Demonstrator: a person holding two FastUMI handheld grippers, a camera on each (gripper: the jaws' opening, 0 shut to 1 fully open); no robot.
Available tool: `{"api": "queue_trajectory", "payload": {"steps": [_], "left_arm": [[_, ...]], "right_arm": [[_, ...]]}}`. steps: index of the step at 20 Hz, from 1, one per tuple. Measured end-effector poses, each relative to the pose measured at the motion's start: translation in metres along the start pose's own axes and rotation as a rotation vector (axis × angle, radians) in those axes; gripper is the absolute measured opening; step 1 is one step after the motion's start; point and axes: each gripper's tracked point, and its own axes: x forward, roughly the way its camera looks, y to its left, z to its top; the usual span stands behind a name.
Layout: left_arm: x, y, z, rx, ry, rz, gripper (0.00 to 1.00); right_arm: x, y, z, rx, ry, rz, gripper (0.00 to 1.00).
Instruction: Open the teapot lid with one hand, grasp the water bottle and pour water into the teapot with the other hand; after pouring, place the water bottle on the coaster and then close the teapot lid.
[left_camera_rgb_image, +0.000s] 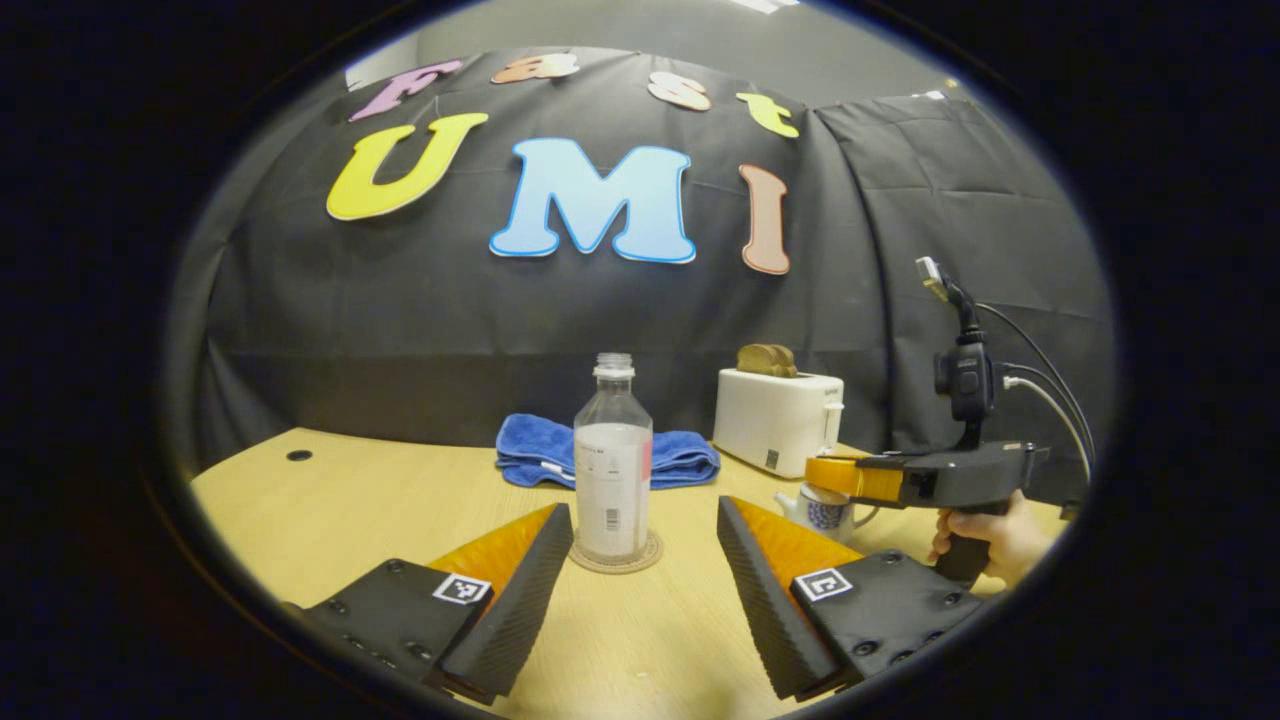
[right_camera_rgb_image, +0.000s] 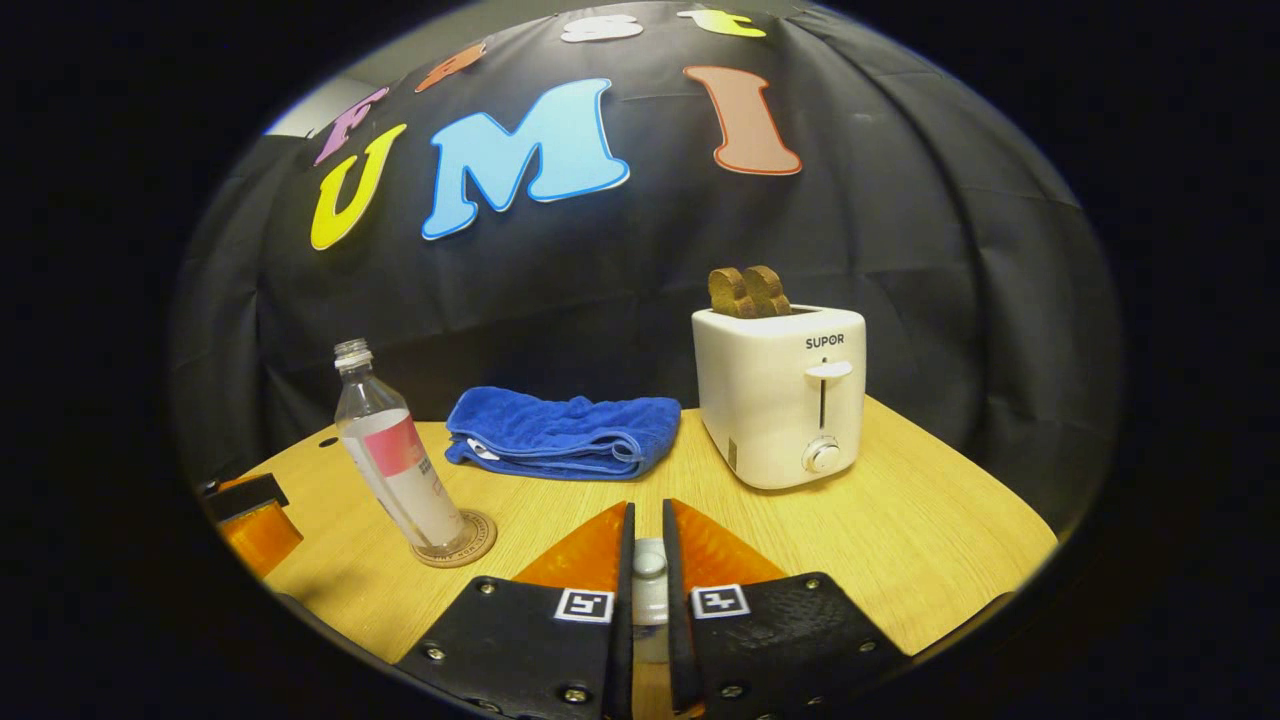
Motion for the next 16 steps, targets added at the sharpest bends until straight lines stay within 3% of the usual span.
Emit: {"api": "queue_trajectory", "payload": {"steps": [5,6,7,10,16], "left_arm": [[-0.003,-0.009,-0.002,0.010,-0.001,-0.016,0.96],[-0.004,-0.012,-0.003,0.023,-0.003,-0.017,0.96],[-0.004,-0.014,-0.004,0.027,-0.004,-0.017,0.96],[-0.011,-0.025,-0.009,0.012,0.008,-0.032,0.96],[-0.046,-0.031,-0.001,0.034,-0.031,-0.004,0.96]], "right_arm": [[-0.016,0.003,0.015,-0.078,-0.062,-0.039,0.33],[-0.021,0.004,0.022,-0.088,-0.086,-0.055,0.59],[-0.028,0.008,0.030,-0.090,-0.110,-0.056,0.72],[-0.056,0.023,0.037,-0.103,-0.158,-0.059,0.96],[-0.123,0.050,0.024,-0.144,-0.191,-0.039,0.96]]}}
